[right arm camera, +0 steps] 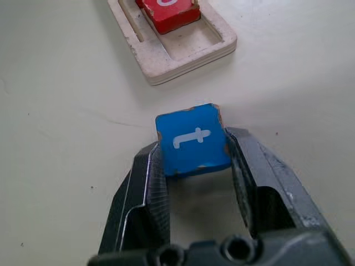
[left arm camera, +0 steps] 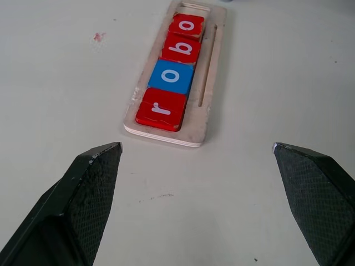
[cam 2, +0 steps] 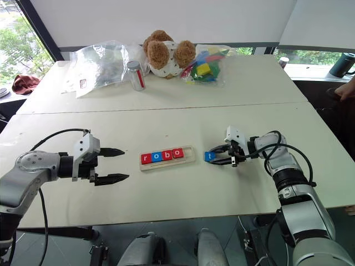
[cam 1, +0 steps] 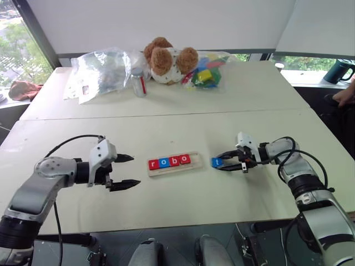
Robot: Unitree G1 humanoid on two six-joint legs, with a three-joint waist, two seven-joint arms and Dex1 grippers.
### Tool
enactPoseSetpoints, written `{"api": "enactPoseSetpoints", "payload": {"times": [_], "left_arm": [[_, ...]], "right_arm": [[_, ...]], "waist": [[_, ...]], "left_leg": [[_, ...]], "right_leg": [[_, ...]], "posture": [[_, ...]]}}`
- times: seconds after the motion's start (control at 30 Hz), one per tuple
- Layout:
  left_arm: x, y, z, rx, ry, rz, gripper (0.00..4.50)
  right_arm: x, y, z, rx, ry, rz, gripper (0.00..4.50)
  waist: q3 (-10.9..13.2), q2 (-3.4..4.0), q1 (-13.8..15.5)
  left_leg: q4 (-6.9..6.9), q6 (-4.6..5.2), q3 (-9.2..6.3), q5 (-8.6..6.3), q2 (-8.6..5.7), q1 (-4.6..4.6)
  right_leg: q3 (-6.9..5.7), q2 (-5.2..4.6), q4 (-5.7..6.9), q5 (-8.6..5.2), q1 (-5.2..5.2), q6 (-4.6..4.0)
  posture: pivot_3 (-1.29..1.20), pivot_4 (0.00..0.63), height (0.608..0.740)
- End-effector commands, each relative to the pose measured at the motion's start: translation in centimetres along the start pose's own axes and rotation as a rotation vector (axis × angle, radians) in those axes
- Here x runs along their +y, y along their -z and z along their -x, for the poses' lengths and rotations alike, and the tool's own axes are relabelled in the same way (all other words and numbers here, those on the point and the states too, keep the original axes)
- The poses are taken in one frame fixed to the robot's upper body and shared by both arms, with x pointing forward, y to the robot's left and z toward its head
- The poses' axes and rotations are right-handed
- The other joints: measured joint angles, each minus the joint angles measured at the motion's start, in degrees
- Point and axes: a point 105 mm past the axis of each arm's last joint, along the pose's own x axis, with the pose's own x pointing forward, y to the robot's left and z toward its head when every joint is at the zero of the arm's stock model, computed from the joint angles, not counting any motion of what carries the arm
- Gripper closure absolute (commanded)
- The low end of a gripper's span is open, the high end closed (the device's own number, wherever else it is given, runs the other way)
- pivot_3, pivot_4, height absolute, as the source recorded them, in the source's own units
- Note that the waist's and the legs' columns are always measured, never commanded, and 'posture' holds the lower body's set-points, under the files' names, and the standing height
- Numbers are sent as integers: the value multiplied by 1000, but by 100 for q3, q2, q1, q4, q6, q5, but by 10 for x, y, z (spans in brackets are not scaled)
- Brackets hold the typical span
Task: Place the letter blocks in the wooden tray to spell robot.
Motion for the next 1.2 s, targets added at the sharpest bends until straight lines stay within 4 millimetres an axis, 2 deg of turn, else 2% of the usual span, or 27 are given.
{"api": "enactPoseSetpoints", "payload": {"times": [0.03,0.17,0.3,0.5,1.0,1.2], "left_arm": [[5,-8,4,-6,-22,-38,0],[4,-6,2,5,2,-47,0],[6,-2,1,23,9,-62,0],[1,-3,-3,5,4,-56,0],[0,-3,-7,-16,-19,-47,0],[1,-4,-10,-24,-23,-51,0]], "right_arm": [[-10,-16,1,-38,24,5,3378],[-14,-54,-14,-93,-52,47,3378],[-17,-64,-30,-56,-86,117,3378],[-19,-66,-41,-18,-121,172,3378],[-20,-58,-46,22,-157,184,3378],[-22,-61,-52,16,-146,185,3378]], "waist": [[0,0,1],[4,6,-25],[5,8,-4],[5,8,29],[5,8,-10],[5,8,-12]], "left_leg": [[0,0,0,0,0,0],[-2,-1,1,0,0,-1],[-5,-4,0,2,0,-2],[-3,-5,1,2,-8,-9],[-4,-11,2,6,-5,-7],[-4,-28,2,15,-5,-8]], "right_leg": [[0,0,0,0,0,0],[3,0,4,0,-8,0],[-1,2,8,0,-13,0],[-3,-7,0,0,-11,0],[-5,-4,4,0,-14,0],[-5,-4,5,0,-13,0]], "posture": [[0,150,740],[0,150,740],[0,150,740],[0,150,740],[0,150,740],[0,150,740]]}}
